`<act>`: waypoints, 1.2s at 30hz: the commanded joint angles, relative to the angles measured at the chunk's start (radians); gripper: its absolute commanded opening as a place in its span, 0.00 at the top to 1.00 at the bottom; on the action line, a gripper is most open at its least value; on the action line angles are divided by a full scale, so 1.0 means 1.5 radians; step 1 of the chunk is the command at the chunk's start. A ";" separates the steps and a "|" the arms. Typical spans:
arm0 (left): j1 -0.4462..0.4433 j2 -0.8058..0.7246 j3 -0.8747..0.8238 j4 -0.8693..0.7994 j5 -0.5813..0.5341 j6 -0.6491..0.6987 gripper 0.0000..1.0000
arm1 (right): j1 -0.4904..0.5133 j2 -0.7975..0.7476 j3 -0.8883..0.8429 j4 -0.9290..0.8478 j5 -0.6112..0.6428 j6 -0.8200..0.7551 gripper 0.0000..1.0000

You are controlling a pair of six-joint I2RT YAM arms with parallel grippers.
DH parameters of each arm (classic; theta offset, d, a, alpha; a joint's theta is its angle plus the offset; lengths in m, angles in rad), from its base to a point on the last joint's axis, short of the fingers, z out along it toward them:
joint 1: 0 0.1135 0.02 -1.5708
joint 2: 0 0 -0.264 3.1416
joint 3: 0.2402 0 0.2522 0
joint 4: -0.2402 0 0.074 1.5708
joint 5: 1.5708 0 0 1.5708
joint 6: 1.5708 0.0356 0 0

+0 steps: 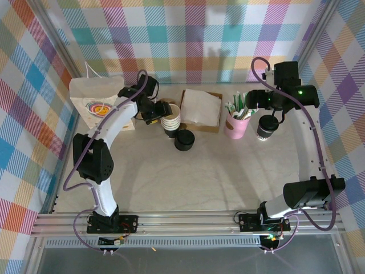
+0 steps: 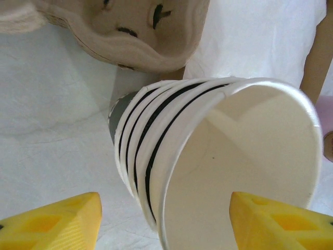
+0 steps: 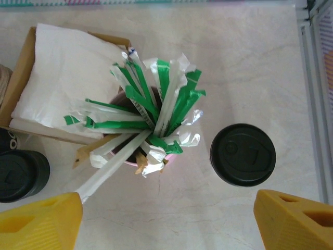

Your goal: Pack the takeout coffee

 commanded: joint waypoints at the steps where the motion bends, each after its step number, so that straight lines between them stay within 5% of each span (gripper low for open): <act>1: -0.004 -0.057 0.033 -0.047 -0.035 0.028 0.34 | 0.033 -0.001 0.042 -0.019 0.035 0.006 0.16; 10: 0.001 -0.196 -0.005 -0.108 -0.170 0.047 0.37 | 0.245 0.089 0.205 -0.040 0.108 0.091 0.20; 20: 0.073 -0.433 -0.201 -0.146 -0.283 0.023 0.37 | 0.512 0.252 0.283 0.082 0.097 0.141 0.25; 27: 0.097 -0.416 -0.239 -0.088 -0.218 0.016 0.40 | 0.536 0.357 0.401 0.039 0.072 0.155 0.27; 36: 0.064 -0.307 -0.296 0.091 -0.257 -0.164 0.42 | 0.513 0.176 0.210 0.071 0.192 0.093 0.27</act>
